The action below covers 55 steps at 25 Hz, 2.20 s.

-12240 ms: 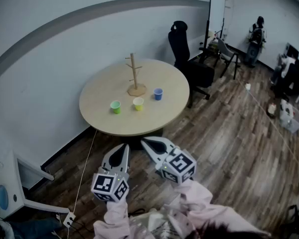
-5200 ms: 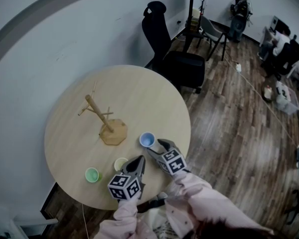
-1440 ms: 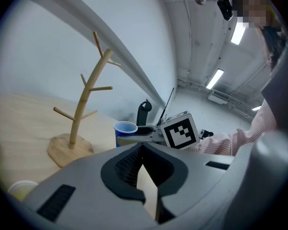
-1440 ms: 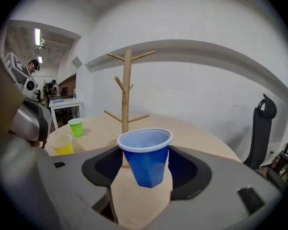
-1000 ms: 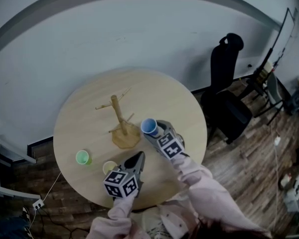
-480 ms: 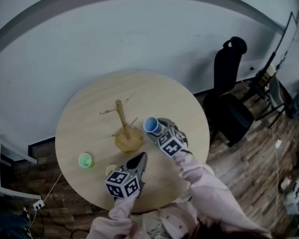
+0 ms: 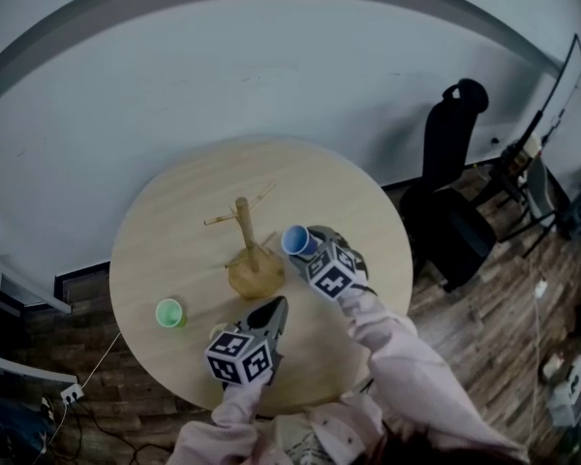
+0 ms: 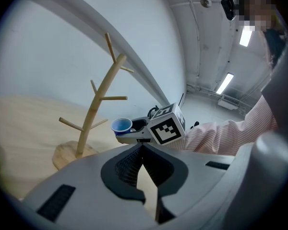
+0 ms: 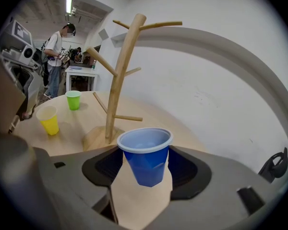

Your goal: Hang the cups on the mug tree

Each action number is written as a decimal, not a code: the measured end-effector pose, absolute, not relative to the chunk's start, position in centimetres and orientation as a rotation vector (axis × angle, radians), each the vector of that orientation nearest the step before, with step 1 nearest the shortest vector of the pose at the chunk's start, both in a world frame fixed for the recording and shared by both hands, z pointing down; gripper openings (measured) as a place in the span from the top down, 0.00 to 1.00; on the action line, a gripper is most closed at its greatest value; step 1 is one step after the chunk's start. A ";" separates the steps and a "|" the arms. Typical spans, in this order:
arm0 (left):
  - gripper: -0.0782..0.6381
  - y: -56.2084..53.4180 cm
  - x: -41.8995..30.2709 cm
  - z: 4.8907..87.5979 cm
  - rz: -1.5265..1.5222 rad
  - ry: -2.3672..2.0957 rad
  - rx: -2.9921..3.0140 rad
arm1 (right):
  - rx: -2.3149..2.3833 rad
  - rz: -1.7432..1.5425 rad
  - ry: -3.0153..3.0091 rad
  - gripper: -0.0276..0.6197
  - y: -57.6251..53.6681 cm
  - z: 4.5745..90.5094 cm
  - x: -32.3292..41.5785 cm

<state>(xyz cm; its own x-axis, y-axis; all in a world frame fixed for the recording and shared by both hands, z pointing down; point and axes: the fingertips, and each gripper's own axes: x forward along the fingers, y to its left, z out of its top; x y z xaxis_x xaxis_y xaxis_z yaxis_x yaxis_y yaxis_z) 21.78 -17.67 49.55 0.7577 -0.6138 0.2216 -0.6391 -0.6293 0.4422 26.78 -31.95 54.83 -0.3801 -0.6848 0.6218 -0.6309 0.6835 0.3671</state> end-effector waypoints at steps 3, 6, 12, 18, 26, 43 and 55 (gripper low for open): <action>0.89 -17.8 21.6 49.7 0.063 -0.949 2.444 | 0.982 -0.117 -2.100 0.52 -32.5 54.9 26.4; 0.89 -18.0 21.4 49.8 0.063 -0.951 2.441 | 0.962 -0.142 -2.080 0.52 -32.9 55.0 26.2; 0.89 -18.3 21.1 49.9 0.064 -0.959 2.431 | 0.896 -0.217 -2.043 0.52 -33.2 55.0 25.3; 0.89 -18.2 20.7 50.1 0.062 -0.966 2.428 | 0.862 -0.279 -2.016 0.52 -33.3 55.1 24.6; 0.89 -18.1 20.8 50.2 0.073 -0.959 2.428 | 0.784 -0.398 -1.956 0.52 -33.6 54.8 23.7; 0.89 -17.8 20.6 50.2 0.080 -0.976 2.419 | 0.647 -0.606 -1.825 0.52 -33.1 55.4 22.7; 0.89 -17.5 20.5 50.2 0.080 -0.979 2.415 | 0.564 -0.806 -1.701 0.51 -32.6 55.9 21.9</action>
